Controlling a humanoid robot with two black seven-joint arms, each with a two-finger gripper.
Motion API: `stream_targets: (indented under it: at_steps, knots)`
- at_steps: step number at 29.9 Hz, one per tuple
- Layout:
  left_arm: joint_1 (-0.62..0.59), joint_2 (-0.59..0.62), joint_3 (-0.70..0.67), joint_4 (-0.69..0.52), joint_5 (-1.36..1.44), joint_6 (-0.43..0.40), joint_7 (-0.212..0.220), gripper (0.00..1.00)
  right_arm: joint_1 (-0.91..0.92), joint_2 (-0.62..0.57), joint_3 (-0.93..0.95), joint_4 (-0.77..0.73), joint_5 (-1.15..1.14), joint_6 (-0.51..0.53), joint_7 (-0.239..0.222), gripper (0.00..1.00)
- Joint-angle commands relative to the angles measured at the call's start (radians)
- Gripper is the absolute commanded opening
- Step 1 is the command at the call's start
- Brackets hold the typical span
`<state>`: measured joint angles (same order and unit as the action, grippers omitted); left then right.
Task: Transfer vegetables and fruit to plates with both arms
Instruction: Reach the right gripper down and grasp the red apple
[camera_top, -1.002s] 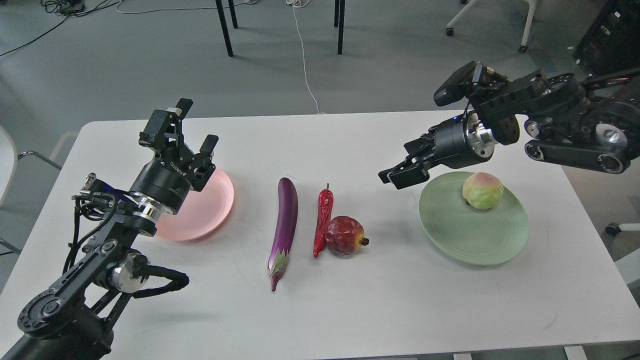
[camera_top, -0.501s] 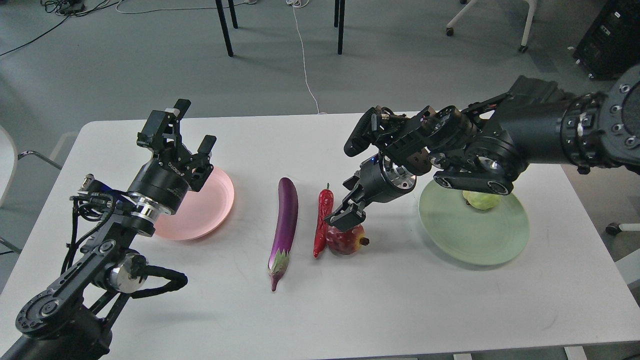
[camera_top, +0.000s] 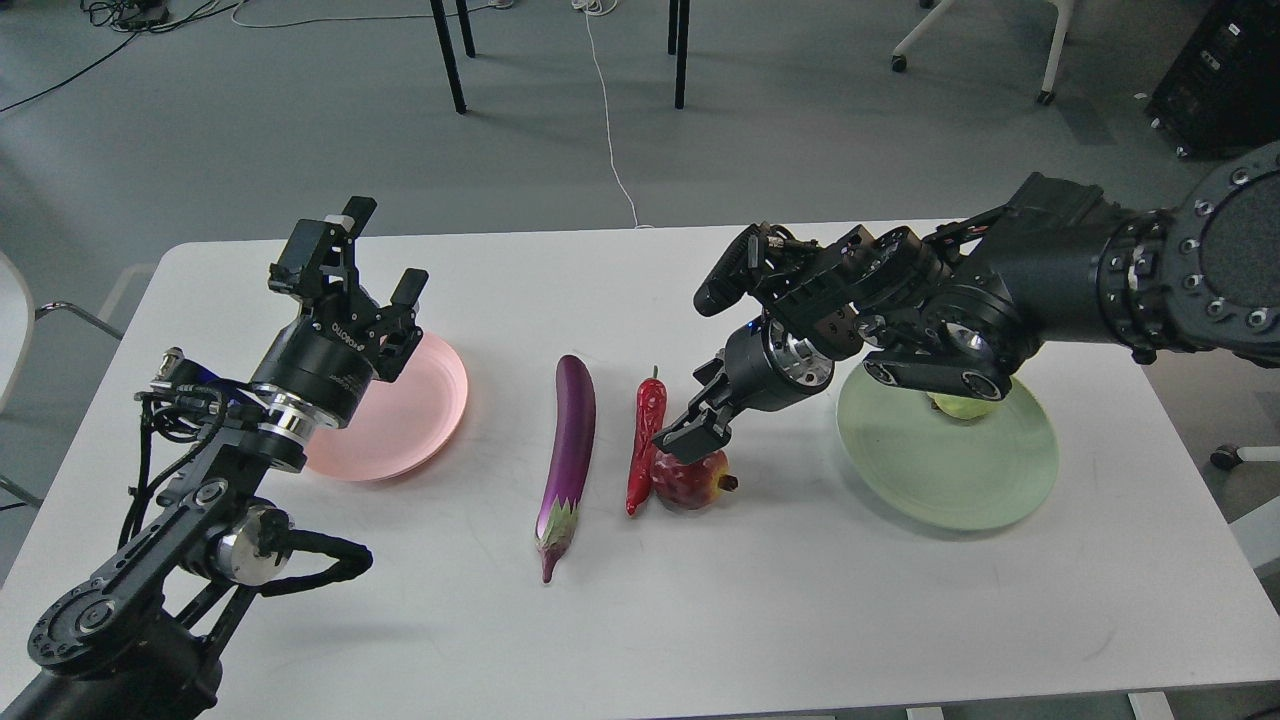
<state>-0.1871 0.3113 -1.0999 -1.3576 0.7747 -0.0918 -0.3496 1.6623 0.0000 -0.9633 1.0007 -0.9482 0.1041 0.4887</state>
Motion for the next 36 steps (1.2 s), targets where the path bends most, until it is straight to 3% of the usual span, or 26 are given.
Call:
stream_targets:
  at_steps: [1, 36]
  knots:
    - [0.000, 0.000, 0.000, 0.000, 0.000, 0.000, 0.000, 1.00, -0.003, 0.000, 0.000, 0.025, 0.029, 0.000, 0.000, 0.96]
    - [0.015, 0.014, -0.017, 0.000, -0.002, -0.002, -0.005, 1.00, -0.084, 0.000, -0.028, -0.019, 0.032, -0.021, 0.000, 0.93]
